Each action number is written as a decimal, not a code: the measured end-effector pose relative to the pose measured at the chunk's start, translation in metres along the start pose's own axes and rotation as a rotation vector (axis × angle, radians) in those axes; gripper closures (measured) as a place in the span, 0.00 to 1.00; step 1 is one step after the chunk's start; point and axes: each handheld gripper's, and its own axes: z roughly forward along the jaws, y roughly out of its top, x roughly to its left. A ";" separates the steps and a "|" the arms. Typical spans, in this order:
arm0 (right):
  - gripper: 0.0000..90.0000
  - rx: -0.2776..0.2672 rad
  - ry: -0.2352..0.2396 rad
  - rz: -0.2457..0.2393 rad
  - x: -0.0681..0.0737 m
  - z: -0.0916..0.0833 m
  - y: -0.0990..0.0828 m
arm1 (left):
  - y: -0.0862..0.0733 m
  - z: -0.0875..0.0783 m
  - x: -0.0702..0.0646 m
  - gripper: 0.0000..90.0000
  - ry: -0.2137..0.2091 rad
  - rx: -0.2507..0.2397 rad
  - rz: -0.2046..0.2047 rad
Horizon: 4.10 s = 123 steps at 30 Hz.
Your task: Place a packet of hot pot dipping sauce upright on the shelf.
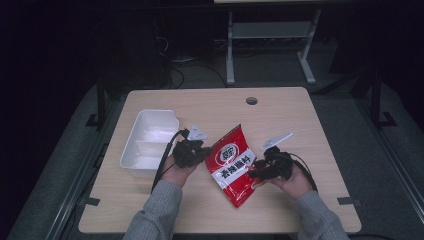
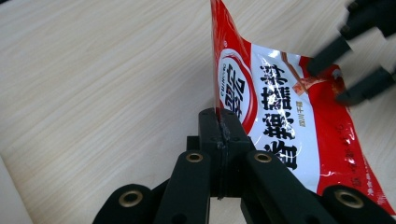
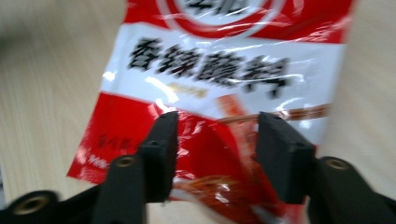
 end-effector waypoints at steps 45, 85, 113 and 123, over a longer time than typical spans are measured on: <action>0.90 0.098 0.202 -0.201 -0.050 -0.019 0.092 | 0.005 -0.011 -0.010 1.00 -0.008 -0.077 0.036; 0.98 0.218 0.187 -0.254 -0.029 -0.046 0.081 | -0.003 -0.022 -0.019 0.60 0.025 -0.115 0.055; 0.98 0.053 0.122 -0.164 0.005 -0.115 0.113 | -0.071 -0.036 -0.035 0.42 -0.033 -0.065 0.129; 0.98 -0.074 0.107 0.017 0.008 -0.108 0.146 | -0.087 -0.035 -0.042 0.37 -0.060 -0.036 0.162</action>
